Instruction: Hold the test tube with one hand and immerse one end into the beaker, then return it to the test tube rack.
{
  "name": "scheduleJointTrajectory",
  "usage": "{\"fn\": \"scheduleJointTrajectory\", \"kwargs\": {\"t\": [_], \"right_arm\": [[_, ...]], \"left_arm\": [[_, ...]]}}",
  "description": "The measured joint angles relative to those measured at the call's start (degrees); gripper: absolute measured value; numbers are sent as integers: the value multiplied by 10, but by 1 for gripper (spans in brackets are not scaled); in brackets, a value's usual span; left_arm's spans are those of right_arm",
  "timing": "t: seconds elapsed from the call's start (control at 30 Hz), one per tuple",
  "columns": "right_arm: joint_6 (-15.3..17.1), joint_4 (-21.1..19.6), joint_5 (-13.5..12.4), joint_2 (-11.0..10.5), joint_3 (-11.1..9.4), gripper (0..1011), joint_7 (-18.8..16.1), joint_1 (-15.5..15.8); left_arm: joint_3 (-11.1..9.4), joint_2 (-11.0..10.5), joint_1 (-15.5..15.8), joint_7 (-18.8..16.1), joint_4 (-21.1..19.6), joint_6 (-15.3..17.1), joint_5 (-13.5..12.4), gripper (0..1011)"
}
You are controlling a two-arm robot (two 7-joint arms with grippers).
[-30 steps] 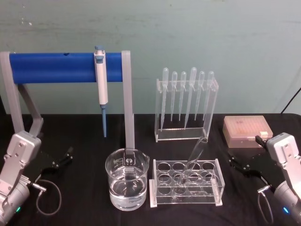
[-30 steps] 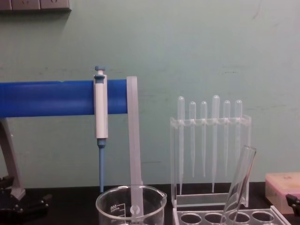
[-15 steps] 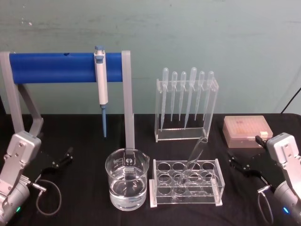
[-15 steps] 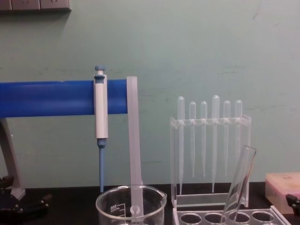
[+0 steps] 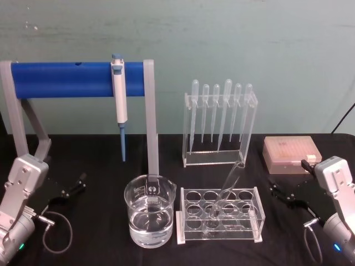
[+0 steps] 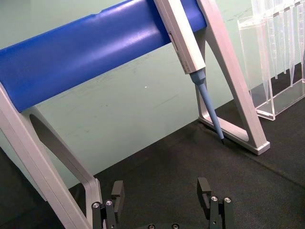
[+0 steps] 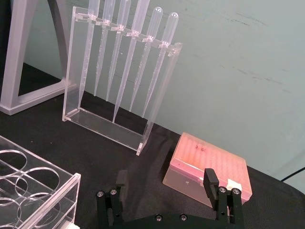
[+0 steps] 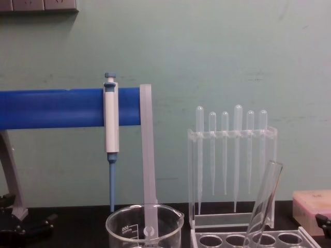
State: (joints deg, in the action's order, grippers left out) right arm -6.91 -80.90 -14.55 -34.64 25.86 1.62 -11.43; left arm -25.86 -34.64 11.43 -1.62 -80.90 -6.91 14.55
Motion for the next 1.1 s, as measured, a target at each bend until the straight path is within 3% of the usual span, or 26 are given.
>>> {"fn": "scheduleJointTrajectory", "kwargs": {"t": [0.67,0.93,1.07,1.1], "right_arm": [[0,-1,1,0,-1,1002,0,1],[-11,-56,6,-25,-35,1002,15,59],[-16,-118,-28,-49,-68,1002,10,122],[-16,-118,-28,-49,-68,1002,10,122]], "left_arm": [[0,0,0,0,0,0,0,1000],[0,0,0,0,0,0,0,1000],[0,0,0,0,0,0,0,1000],[0,0,0,0,0,0,0,1000]]}}
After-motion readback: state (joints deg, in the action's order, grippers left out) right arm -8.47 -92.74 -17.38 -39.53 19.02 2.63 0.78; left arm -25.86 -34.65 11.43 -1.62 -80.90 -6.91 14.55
